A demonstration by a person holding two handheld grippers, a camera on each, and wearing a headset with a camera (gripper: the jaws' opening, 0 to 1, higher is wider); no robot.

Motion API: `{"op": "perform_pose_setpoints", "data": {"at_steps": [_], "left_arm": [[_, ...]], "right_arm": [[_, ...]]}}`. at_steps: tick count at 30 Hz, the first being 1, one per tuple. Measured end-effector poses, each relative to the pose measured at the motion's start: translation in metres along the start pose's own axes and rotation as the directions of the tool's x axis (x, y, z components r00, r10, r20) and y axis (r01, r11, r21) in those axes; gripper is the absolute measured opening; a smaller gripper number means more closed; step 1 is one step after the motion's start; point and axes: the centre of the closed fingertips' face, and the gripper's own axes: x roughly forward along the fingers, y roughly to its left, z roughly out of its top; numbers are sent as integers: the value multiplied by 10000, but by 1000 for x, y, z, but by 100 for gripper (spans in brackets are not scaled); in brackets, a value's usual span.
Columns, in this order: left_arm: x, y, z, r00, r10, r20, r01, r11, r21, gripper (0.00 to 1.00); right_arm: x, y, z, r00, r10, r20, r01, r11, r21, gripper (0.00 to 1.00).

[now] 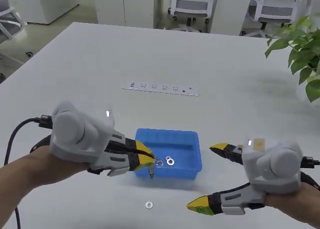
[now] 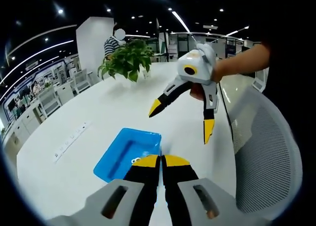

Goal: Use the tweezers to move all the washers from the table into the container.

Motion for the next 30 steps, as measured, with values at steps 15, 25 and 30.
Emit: {"op": "perform_pose_setpoints", "data": {"at_steps": [15, 25, 30], "left_arm": [[3, -14, -22, 9993, -256, -260, 253, 9996, -93, 6], [8, -20, -29, 9988, -397, -294, 392, 9991, -166, 6], [11, -20, -32, 9989, -386, -283, 380, 9990, -214, 6]], "right_arm": [[3, 13, -5, 9996, 253, -142, -253, 9997, -4, 99], [6, 19, -7, 9989, 431, -163, -431, 9991, 40, 99], [8, 23, -9, 9983, 527, -248, -525, 9986, 63, 99]]}}
